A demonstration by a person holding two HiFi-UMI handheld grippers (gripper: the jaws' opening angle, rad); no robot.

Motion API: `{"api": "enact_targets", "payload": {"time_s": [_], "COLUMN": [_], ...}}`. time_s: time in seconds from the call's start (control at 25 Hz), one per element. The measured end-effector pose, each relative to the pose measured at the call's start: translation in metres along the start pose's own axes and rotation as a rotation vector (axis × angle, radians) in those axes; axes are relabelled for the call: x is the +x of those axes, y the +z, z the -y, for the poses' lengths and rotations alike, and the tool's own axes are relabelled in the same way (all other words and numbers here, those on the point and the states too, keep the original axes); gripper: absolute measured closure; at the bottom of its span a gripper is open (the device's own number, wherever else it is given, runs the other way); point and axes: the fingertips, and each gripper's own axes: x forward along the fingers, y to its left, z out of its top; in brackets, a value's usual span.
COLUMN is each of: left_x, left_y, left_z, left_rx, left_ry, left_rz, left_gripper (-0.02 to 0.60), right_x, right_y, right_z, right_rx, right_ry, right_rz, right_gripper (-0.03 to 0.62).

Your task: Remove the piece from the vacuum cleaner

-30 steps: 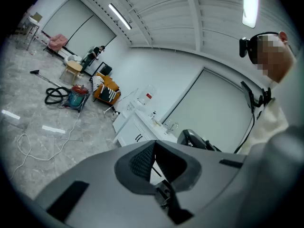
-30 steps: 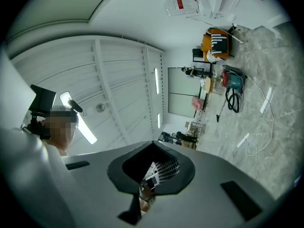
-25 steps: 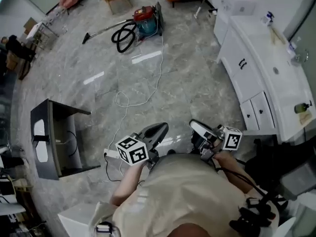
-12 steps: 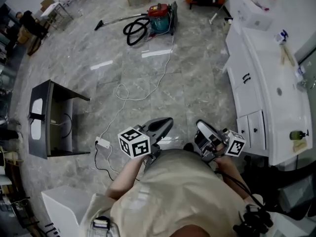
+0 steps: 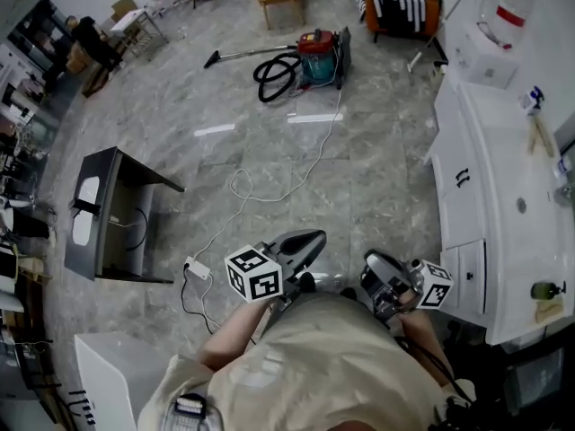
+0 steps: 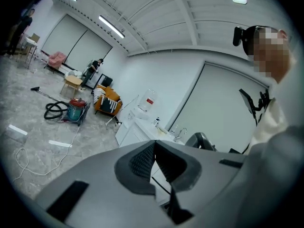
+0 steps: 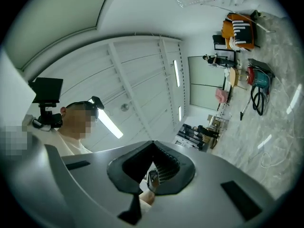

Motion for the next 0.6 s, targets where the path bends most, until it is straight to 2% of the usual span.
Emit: {"api": "enact_targets", "payload": {"time_s": [0.16,0.32,0.48,0.6], "left_x": [0.010,0.025,0.034,0.038], "left_y": [0.012,0.021,0.028,0.046], "left_z": [0.000,-0.005,-0.029,-0.054], "left_rx": [0.022,0.040,0.061,0.077], "left_ry": [-0.020,-0.054,-0.051,-0.065], "left_rz": [0.037,0.033,0.006,0.018], "left_gripper": [0.577,0.577,0.577,0.577], "right_x": [-0.004,-0.004,0.008,0.029], "right_y": [0.008,0.020,0.028,0.034], "right_z": [0.003,0.007,0.021,0.036], "right_rx": [0.012,-0.018,-0.061,-0.092], "right_ry": [0.027,0.007,-0.012,-0.008], "right_rz": [0.011,0.016,-0.010,-0.040], "right_gripper": [0.593,0.594,0.594,0.594]}}
